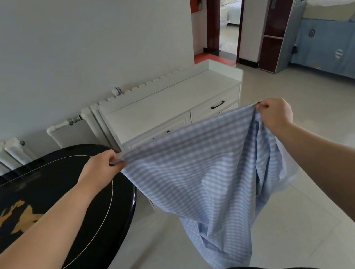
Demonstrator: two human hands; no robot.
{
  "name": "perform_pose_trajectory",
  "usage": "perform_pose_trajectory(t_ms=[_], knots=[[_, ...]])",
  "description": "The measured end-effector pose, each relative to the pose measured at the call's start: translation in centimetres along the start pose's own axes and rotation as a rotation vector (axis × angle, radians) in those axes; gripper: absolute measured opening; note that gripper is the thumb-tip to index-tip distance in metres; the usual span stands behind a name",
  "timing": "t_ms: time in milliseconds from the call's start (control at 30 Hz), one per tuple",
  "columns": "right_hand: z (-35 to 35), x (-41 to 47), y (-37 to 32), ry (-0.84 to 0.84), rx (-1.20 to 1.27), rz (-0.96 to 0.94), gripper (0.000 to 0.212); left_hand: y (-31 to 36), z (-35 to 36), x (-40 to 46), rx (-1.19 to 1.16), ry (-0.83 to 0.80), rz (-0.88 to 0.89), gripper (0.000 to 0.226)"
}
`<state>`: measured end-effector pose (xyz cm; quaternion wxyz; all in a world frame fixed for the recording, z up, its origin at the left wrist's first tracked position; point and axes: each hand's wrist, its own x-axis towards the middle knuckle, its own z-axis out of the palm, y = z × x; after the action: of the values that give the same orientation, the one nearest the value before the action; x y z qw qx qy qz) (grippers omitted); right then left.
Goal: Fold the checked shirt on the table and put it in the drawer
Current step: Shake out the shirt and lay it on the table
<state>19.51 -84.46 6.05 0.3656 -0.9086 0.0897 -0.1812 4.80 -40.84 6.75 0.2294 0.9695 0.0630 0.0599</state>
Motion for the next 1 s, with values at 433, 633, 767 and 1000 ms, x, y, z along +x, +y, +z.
perform_pose_trajectory(t_ms=[433,633,767,1000], knots=[[-0.3,-0.9,-0.2,-0.011,0.024,-0.008,0.026,-1.4,2.3,0.5,-0.545,0.07,-0.262,0.026],[0.1,-2.1,-1.4,-0.009,0.035,-0.064,0.027,0.5,1.7,3.6,-0.477,0.302,-0.478,0.01],[0.2,-1.7,-1.4,0.043,0.055,-0.001,0.029,6.9,-3.8,7.0,-0.485,0.655,-0.087,0.015],[-1.3,-1.5,0.1,0.027,0.02,-0.112,0.025,6.5,-7.1,7.7,-0.251,0.69,0.032,0.017]])
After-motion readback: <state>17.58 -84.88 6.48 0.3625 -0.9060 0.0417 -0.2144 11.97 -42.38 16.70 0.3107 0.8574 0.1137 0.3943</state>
